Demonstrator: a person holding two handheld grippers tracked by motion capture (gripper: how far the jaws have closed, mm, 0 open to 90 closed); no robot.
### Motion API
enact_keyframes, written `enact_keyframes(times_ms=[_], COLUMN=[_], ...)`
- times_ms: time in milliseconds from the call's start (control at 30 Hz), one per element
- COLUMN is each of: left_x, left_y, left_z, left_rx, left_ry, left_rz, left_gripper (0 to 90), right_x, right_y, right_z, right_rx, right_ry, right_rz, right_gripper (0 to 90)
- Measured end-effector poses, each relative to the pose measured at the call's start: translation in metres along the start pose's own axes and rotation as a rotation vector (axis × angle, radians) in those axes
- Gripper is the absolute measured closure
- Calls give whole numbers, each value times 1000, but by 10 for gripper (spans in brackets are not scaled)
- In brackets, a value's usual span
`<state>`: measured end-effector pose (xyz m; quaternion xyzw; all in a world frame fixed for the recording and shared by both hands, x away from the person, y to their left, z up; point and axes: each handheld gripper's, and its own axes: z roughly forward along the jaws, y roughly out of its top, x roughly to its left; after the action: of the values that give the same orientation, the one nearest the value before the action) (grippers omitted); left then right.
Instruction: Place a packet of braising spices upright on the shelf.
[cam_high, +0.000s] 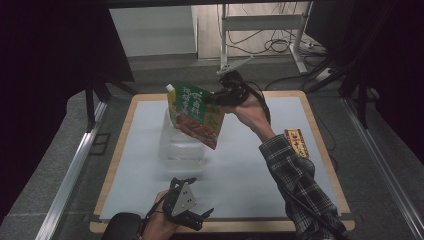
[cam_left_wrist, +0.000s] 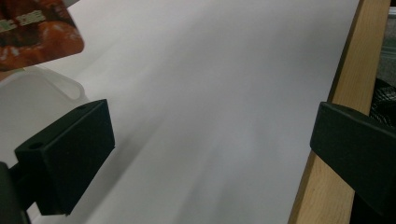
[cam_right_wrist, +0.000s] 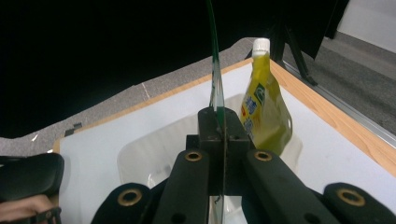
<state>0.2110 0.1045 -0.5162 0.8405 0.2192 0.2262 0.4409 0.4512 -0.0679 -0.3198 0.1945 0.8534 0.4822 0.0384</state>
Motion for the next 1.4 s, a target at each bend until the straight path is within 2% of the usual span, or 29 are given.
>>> enact_keyframes(times_ms=[633,767,867,1133,1400], left_x=[-1,-1,-1,-1,-1], left_y=[0,0,0,0,0], left_z=[0,0,0,0,1], left_rx=[-6,-7,-6,-2,2], left_ry=[6,6,6,3,2], left_rz=[12,11,12,17,18], left_gripper=[0,0,0,0,0], right_x=[8,7,8,9,15], right_y=[21,23,23,18,20], right_z=[40,41,39,39,40], right_rx=[-12,-15,-15,-16,-5], right_ry=[18,30,17,68,95], right_rz=[-27,-20,-33,-6,-25], right_gripper=[892,892,892,892,892])
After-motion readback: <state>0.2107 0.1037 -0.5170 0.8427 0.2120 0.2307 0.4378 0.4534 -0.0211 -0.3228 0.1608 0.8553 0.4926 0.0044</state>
